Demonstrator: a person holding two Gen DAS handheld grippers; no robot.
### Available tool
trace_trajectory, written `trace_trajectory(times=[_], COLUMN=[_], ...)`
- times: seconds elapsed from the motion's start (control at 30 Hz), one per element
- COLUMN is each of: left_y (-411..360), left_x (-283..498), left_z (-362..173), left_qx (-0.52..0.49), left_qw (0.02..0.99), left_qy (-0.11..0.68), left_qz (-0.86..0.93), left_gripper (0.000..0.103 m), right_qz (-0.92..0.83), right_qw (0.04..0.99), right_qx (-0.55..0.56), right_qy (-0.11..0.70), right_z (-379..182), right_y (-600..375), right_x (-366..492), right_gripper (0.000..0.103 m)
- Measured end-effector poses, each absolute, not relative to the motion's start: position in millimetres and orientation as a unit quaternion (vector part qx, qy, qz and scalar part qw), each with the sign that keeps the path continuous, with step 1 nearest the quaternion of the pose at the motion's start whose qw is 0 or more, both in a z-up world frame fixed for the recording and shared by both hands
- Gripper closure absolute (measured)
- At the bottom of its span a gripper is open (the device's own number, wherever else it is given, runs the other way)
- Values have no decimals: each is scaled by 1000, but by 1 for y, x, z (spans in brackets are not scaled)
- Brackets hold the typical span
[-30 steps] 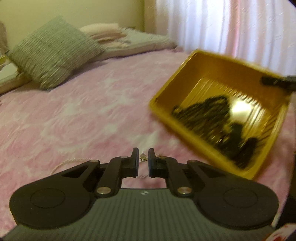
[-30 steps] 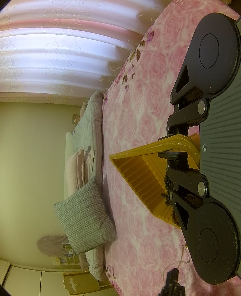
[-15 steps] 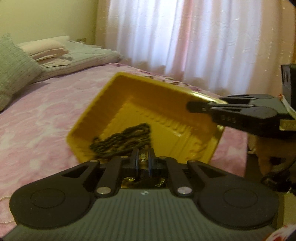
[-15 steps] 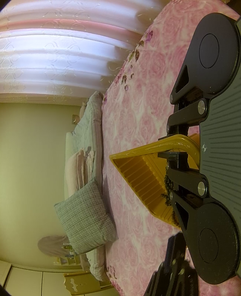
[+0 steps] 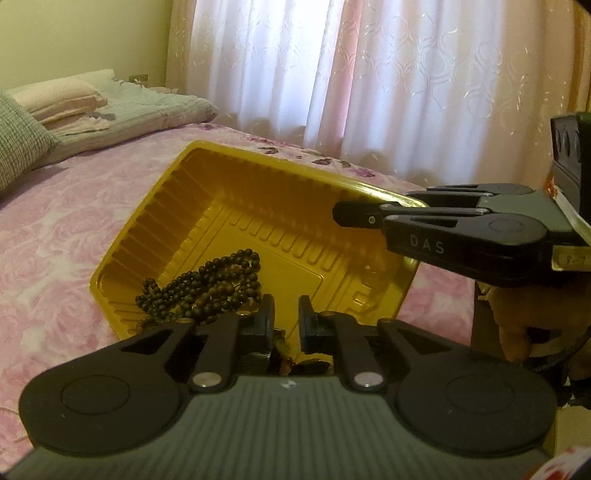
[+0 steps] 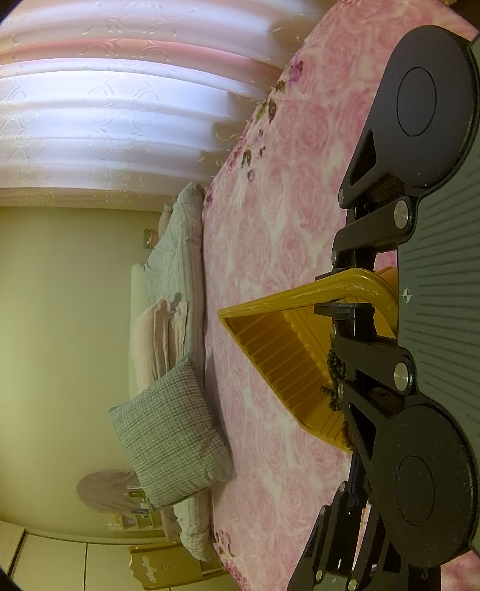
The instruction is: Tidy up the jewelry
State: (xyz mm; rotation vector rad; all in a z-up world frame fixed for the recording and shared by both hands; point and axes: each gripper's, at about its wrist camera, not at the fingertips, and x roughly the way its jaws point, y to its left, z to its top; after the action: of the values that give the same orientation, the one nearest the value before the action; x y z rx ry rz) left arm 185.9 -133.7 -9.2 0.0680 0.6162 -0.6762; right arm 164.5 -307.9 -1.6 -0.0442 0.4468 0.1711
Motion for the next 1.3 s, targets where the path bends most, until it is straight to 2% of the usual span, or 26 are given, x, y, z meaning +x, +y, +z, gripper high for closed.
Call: trace_trajectory(times=[0.13,0.47,0.67,1.3], left_y=[-118,-20,13,-36], left_x=[185,193,187,201], left_z=[-7,-6,-22,-81], left_qx=[26,-36,-23,36], left_qw=[905,938,942,921], left_qy=[293,297,310,355], left_qz=[-306,-175,-125,-155], left_gripper=[88,87,88,87], right_qz=[85,83,83,80], right_qw=[971,972,972,971], right_qx=[-22,-20,-19,-19], right_qy=[221,221,221,224], right_z=[-2,-2,-3,-8], right_y=[-308,-307,-307,-310], right_x=[165,165,164,164], right_gripper=[95,95,95,95])
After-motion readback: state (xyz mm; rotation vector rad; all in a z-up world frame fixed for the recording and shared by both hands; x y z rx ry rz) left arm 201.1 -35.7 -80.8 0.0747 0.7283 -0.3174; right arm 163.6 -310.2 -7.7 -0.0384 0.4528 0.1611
